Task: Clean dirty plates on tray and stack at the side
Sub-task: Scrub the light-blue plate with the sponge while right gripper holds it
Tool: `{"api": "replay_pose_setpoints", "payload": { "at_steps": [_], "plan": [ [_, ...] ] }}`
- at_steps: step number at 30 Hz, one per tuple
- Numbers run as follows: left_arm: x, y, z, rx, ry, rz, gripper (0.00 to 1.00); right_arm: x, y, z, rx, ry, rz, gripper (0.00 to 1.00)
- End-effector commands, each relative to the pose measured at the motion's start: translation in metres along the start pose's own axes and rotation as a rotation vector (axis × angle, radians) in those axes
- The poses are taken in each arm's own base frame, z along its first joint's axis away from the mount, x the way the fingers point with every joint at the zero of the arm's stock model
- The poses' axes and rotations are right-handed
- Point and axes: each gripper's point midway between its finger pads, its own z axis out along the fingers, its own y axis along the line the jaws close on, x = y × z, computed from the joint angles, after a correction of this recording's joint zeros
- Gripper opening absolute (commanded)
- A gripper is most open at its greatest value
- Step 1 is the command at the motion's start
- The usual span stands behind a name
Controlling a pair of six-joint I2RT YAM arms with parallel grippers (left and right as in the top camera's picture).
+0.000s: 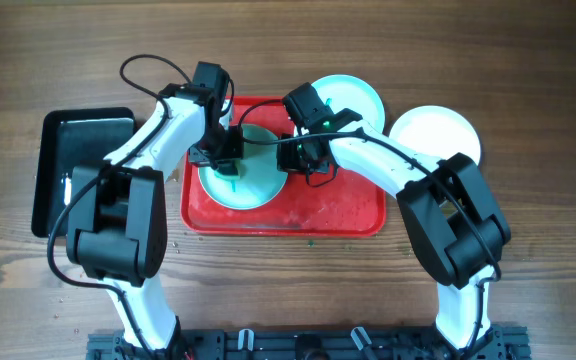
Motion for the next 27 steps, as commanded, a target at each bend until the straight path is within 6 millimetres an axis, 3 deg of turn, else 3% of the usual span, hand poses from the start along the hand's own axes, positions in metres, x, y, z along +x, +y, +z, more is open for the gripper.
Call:
{"api": "replay_pose_setpoints", "payload": {
  "at_steps": [1,4,8,11,14,17,20,22,25,27],
  "plan": [
    [0.044,-0.05,0.008,0.278,0.173,0.243,0.04,-0.004,0.002,0.004,0.003,-0.008,-0.016,0.04],
    [0.049,-0.054,0.006,0.309,0.182,0.301,0.04,-0.004,0.002,0.004,0.002,-0.01,-0.02,0.04],
    [0.019,-0.053,0.011,0.271,0.065,0.286,0.04,-0.004,0.003,0.004,-0.001,-0.008,-0.024,0.04],
    [-0.025,-0.011,0.016,-0.003,-0.102,0.06,0.04,-0.004,0.003,0.004,-0.001,-0.008,-0.025,0.04],
    [-0.054,0.03,0.006,-0.235,-0.258,-0.124,0.04,-0.004,0.003,0.004,0.0,-0.007,-0.026,0.03],
    [-0.049,0.046,0.002,-0.322,-0.263,-0.179,0.04,-0.004,0.003,0.004,0.0,-0.007,-0.027,0.04],
    [-0.017,0.052,0.006,-0.354,-0.127,-0.174,0.04,-0.004,0.003,0.004,-0.001,-0.008,-0.027,0.04],
    [0.012,0.033,0.012,-0.239,0.026,-0.065,0.04,-0.004,0.003,0.004,-0.001,-0.009,-0.027,0.04],
    [0.055,-0.037,0.008,0.215,0.221,0.242,0.04,-0.004,0.005,0.004,-0.01,-0.008,-0.029,0.04],
    [0.065,-0.067,-0.003,0.419,0.232,0.344,0.04,-0.004,0.005,0.004,-0.01,-0.007,-0.029,0.04]
  ]
}}
